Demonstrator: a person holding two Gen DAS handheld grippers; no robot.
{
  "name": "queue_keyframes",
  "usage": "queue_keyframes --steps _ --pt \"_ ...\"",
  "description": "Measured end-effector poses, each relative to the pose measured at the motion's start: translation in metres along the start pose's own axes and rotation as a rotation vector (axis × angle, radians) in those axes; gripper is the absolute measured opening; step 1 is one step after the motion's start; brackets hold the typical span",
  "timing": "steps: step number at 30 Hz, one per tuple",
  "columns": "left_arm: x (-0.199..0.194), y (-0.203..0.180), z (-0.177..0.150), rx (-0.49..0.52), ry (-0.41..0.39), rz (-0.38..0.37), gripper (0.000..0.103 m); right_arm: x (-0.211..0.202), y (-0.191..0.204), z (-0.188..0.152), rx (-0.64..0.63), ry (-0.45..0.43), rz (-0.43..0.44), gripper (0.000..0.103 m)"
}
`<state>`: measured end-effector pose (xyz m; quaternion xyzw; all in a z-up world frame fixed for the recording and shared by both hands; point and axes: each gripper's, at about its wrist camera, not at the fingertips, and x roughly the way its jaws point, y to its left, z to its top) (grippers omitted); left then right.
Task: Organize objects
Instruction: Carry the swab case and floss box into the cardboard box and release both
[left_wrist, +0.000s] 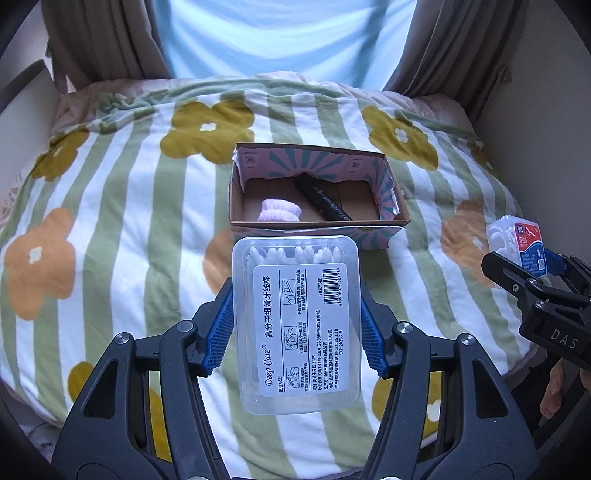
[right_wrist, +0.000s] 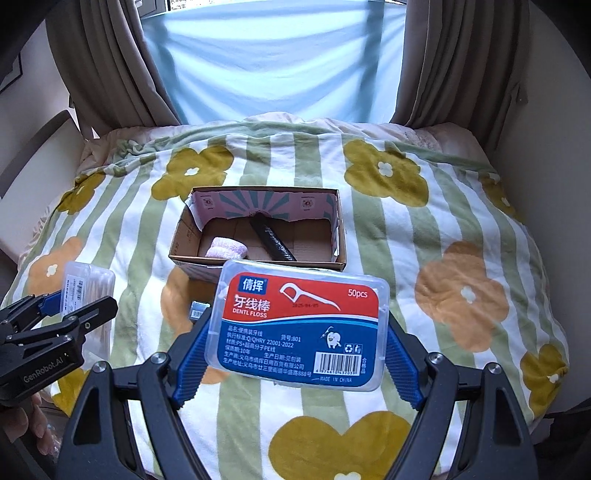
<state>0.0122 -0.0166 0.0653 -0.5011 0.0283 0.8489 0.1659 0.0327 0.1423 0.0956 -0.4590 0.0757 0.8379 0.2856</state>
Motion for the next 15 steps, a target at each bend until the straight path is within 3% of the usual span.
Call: queue_keyframes --steps 7,15 --pt "-0.009 -0.005 0.024 0.007 -0.03 -0.013 0.057 -0.007 -0.005 0.02 -0.004 -0.025 0.015 0.08" --pt "0.005 -0.01 0.08 0.038 -0.069 -0.018 0.057 0.01 -0.008 0.058 -0.041 -0.043 0.04 0.08"
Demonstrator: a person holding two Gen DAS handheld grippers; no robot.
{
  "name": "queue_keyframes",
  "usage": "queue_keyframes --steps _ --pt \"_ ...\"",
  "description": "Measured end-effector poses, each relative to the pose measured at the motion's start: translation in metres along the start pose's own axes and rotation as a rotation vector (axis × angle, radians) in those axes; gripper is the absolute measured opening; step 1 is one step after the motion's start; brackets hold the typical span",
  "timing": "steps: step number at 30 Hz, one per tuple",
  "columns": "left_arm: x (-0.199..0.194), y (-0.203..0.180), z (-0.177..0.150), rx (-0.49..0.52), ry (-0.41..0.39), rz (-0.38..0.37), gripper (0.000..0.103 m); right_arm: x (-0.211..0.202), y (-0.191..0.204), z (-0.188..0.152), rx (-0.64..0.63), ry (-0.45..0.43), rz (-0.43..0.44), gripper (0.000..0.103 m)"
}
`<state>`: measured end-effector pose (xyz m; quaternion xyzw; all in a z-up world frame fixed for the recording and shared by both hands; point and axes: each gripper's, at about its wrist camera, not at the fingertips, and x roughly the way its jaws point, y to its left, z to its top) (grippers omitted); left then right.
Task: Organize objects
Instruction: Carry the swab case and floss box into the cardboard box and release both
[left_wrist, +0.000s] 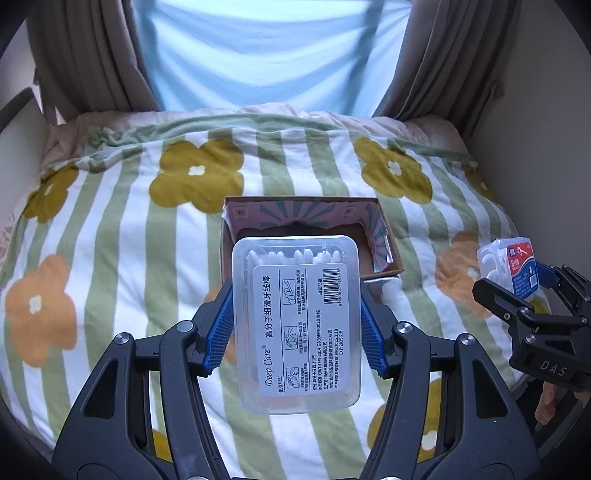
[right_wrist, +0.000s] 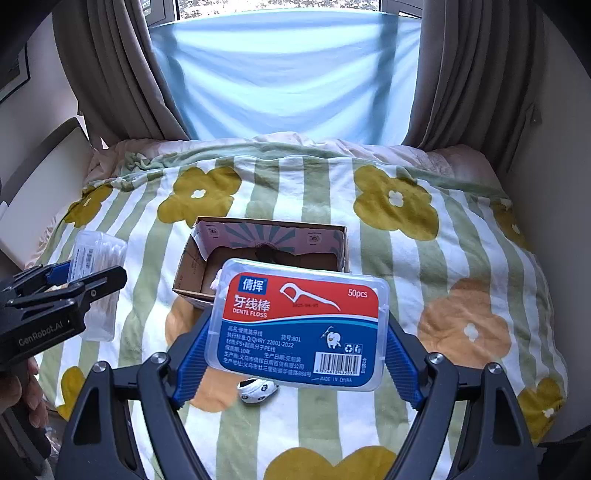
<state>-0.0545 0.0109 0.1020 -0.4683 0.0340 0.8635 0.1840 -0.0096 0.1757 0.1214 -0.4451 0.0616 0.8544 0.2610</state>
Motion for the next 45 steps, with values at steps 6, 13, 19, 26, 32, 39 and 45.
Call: queue_keyframes --steps 6,13,19,26,32,39,45 --pt "0.029 0.001 0.045 0.009 -0.002 -0.006 0.057 0.025 -0.001 0.032 -0.034 -0.002 0.02 0.08" --pt "0.095 0.005 0.091 0.006 0.051 -0.019 0.057 0.077 -0.003 0.07 -0.095 0.026 0.044 0.08" --pt "0.177 0.006 0.107 0.009 0.142 -0.005 0.057 0.145 -0.009 0.088 -0.125 0.09 0.093 0.08" --pt "0.268 0.009 0.097 0.017 0.246 0.007 0.057 0.23 -0.021 0.087 -0.098 0.205 0.135 0.08" --pt "0.321 0.012 0.089 0.036 0.283 0.023 0.057 0.285 -0.022 0.074 -0.142 0.247 0.146 0.08" --pt "0.356 0.015 0.073 0.041 0.326 0.03 0.057 0.312 -0.021 0.059 -0.172 0.259 0.16 0.08" --pt "0.365 0.019 0.066 0.028 0.346 0.03 0.057 0.319 -0.018 0.051 -0.212 0.265 0.165 0.08"
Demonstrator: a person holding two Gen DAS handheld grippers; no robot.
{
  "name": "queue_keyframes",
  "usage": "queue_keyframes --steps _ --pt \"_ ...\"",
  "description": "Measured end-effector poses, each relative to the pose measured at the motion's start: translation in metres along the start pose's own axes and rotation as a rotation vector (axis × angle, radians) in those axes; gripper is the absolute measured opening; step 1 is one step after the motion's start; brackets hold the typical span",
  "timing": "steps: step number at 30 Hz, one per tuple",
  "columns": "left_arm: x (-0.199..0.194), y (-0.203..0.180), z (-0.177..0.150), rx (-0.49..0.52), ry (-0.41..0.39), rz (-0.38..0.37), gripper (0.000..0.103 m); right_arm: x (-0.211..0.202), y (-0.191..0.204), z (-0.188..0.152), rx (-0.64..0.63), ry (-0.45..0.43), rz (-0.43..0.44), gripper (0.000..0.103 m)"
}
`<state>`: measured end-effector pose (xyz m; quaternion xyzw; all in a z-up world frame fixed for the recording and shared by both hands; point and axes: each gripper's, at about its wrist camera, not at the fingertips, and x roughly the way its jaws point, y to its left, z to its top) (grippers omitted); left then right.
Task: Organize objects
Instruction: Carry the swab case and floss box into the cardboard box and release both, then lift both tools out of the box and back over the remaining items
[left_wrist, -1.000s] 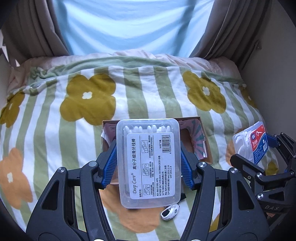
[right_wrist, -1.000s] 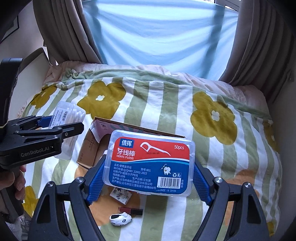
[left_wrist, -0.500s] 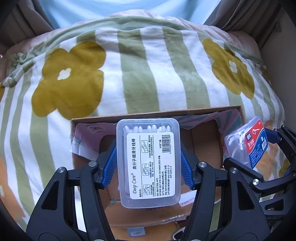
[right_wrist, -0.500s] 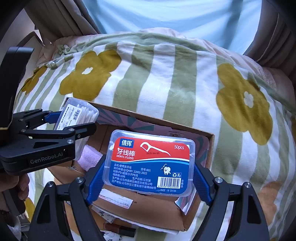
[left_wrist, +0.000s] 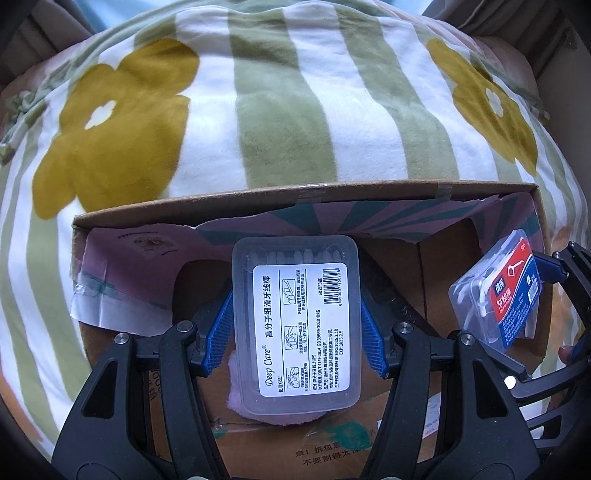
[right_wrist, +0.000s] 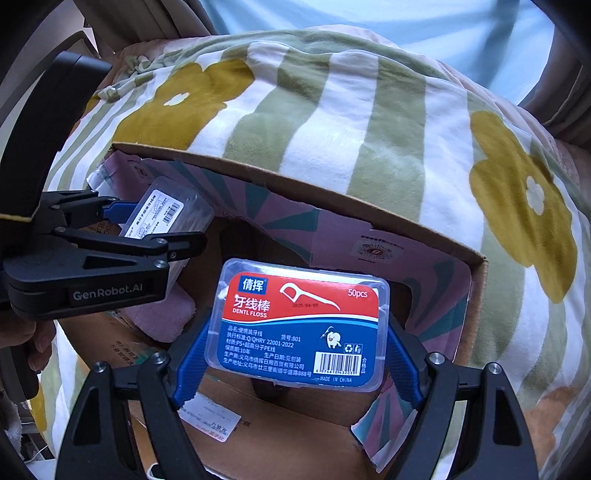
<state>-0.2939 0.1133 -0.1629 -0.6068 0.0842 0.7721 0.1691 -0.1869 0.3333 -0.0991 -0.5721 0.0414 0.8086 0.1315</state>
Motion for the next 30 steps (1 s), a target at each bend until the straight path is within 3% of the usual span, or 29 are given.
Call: queue_keyframes --steps 4,6,7,8,22,30 --pt "0.001 0.001 0.006 -0.022 0.017 0.005 0.058 0.001 0.003 -0.001 -0.023 0.002 0.006 0.082" --pt "-0.002 0.002 0.008 -0.038 0.017 -0.001 0.084 0.0 0.005 -0.003 -0.034 -0.011 0.009 0.102" --pt "-0.003 0.002 0.01 -0.045 0.012 -0.012 0.101 -0.001 0.006 -0.004 -0.04 -0.016 0.013 0.103" --pt "-0.006 0.002 0.01 -0.049 0.0 -0.022 0.103 -0.003 0.006 -0.005 -0.048 -0.024 0.025 0.103" --pt "-0.025 -0.003 0.009 -0.029 -0.037 -0.017 0.103 -0.016 0.013 -0.013 -0.063 -0.035 0.014 0.103" --pt "-0.085 -0.01 0.003 -0.024 -0.125 -0.034 0.103 -0.063 0.031 -0.016 -0.083 -0.088 -0.035 0.103"
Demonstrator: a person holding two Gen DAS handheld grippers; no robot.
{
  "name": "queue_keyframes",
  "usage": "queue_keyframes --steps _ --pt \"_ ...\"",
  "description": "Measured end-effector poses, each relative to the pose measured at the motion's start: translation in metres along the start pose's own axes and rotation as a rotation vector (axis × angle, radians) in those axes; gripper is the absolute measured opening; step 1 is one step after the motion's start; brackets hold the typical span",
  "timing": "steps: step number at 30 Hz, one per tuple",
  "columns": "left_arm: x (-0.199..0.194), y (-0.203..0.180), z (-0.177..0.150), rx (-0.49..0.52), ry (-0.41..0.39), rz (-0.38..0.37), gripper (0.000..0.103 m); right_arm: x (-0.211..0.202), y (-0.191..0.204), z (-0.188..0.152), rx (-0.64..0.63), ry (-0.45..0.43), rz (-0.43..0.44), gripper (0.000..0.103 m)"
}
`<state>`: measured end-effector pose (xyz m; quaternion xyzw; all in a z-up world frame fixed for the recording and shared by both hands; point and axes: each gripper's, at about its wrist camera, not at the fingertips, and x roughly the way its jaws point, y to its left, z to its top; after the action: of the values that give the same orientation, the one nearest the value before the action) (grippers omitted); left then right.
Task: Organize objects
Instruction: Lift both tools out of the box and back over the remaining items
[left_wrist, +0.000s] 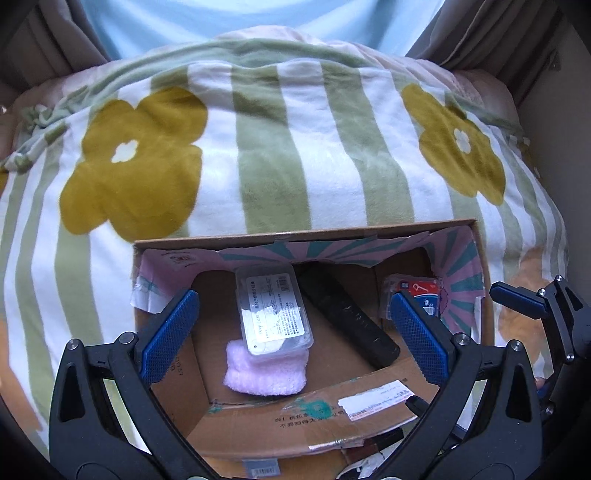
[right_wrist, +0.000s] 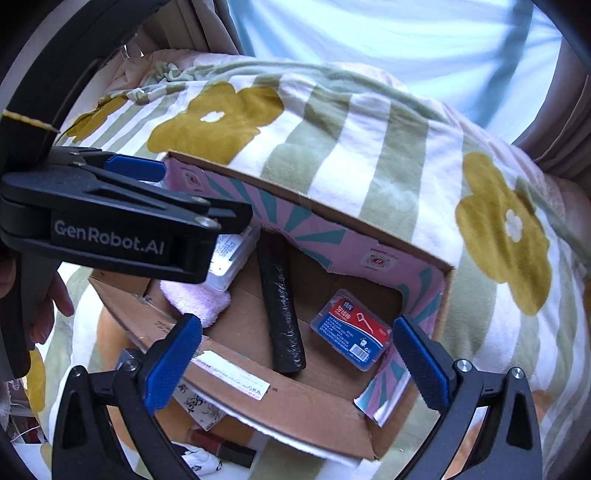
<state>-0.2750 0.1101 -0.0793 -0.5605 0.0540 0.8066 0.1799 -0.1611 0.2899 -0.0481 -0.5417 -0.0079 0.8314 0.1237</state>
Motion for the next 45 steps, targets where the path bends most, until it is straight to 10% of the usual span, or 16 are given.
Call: queue_keyframes --steps 23,45 --pt "-0.256 -0.006 -0.11 0.059 -0.363 0.103 0.103 -0.2 0.042 -0.052 0.294 -0.192 -0.136 0.103" --pt "-0.258 0.007 -0.22 0.056 -0.285 0.045 0.103 -0.234 0.082 -0.135 0.277 -0.291 -0.217 0.103"
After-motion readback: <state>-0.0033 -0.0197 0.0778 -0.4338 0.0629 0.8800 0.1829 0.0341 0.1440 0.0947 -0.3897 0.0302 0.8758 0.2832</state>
